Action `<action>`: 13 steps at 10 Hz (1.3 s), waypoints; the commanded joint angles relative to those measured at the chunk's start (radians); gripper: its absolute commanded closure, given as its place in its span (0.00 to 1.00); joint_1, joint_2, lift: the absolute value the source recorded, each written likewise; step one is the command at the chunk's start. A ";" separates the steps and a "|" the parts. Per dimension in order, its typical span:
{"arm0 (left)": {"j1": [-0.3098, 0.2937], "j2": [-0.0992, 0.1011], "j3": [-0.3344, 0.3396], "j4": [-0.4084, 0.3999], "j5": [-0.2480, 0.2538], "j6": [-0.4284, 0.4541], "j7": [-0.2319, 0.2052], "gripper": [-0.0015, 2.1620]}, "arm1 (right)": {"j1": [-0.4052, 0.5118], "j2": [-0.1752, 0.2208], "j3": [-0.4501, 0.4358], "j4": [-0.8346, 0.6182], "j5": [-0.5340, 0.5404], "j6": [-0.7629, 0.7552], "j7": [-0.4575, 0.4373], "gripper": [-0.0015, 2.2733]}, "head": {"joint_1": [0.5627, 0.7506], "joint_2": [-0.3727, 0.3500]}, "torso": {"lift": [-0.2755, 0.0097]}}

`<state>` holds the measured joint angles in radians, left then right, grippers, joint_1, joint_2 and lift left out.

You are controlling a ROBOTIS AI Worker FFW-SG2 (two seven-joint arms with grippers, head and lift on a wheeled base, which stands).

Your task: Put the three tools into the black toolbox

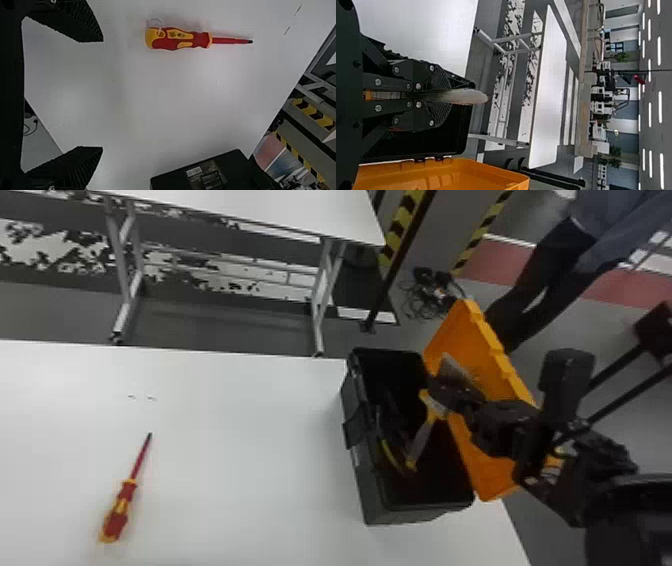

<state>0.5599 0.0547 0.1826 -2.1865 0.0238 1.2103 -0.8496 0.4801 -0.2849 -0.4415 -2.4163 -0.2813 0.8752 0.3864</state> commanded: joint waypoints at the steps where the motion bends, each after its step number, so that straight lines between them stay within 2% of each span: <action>1: -0.002 0.002 0.011 0.001 0.005 -0.002 0.000 0.01 | 0.002 -0.002 0.003 0.026 0.011 -0.020 0.012 0.98 | 0.70 0.07 | 0.79; 2: -0.005 0.002 0.011 0.001 0.007 -0.002 0.000 0.01 | 0.002 0.000 0.007 0.037 0.010 -0.017 0.012 0.65 | 0.70 0.07 | 0.79; 3: -0.008 0.000 0.009 0.001 0.007 -0.002 0.000 0.01 | 0.002 0.004 0.010 0.042 0.010 -0.017 0.012 0.00 | 0.70 0.08 | 0.79; 5: -0.009 0.002 0.011 0.001 0.007 -0.002 -0.002 0.01 | 0.003 0.007 0.013 0.040 -0.012 -0.002 0.012 0.02 | 0.70 0.08 | 0.79; 7: -0.005 0.002 0.018 -0.002 0.010 -0.002 -0.003 0.01 | 0.011 0.029 0.027 0.028 -0.056 0.041 0.015 0.03 | 0.70 0.10 | 0.79; 8: -0.003 0.002 0.021 -0.006 0.013 -0.002 -0.003 0.01 | 0.025 0.050 0.032 0.005 -0.102 0.075 0.019 0.03 | 0.70 0.12 | 0.79; 10: 0.000 0.000 0.023 -0.009 0.015 -0.002 0.009 0.01 | 0.066 0.115 0.096 -0.033 -0.144 0.124 0.028 0.04 | 0.70 0.19 | 0.79; 12: 0.002 0.000 0.025 -0.016 0.013 0.004 0.030 0.01 | 0.101 0.179 0.158 -0.035 -0.150 0.121 0.045 0.04 | 0.70 0.34 | 0.79; 13: 0.006 0.002 0.025 -0.029 0.011 0.010 0.060 0.01 | 0.115 0.197 0.182 -0.032 -0.148 0.118 0.055 0.04 | 0.70 0.42 | 0.79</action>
<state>0.5632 0.0560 0.2069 -2.2085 0.0365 1.2173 -0.7931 0.5888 -0.0986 -0.2725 -2.4505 -0.4304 0.9948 0.4419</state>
